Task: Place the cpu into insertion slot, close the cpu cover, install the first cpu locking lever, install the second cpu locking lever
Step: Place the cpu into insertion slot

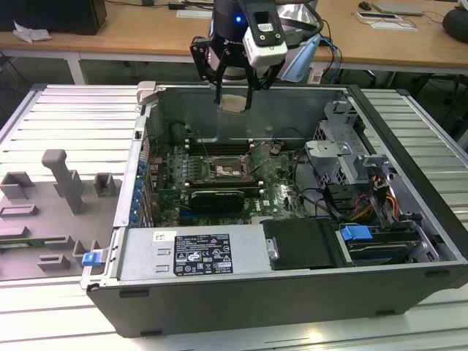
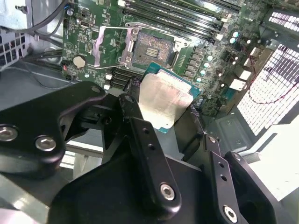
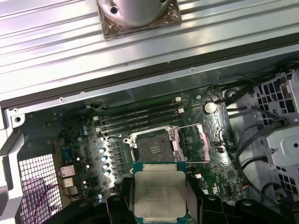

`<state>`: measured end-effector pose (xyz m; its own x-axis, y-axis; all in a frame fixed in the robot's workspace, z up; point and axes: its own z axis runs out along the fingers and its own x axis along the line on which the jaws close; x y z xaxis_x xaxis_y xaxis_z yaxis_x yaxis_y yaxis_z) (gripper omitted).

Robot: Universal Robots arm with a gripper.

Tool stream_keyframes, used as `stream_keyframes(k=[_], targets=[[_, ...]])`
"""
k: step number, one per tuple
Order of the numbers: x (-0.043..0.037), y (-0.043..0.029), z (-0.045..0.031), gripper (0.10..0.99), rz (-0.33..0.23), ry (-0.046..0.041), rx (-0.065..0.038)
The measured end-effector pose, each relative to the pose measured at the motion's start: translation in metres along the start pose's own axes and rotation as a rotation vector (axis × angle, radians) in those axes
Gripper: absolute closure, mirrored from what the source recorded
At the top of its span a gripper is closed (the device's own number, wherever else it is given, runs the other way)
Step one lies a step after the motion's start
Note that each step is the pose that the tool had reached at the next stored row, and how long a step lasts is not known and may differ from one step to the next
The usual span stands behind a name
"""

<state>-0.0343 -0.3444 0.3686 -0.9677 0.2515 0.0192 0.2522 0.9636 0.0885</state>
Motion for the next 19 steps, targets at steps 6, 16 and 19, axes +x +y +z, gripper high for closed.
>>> stream_keyframes(k=[6,16,19], targets=[[0.0,-0.0001,0.0008,0.549,0.062,-0.006,0.001],[-0.0001,-0.0002,0.0019,0.549,0.134,-0.0124,-0.001],[-0.0002,-0.0005,0.0024,0.549,0.158,-0.0145,-0.001]])
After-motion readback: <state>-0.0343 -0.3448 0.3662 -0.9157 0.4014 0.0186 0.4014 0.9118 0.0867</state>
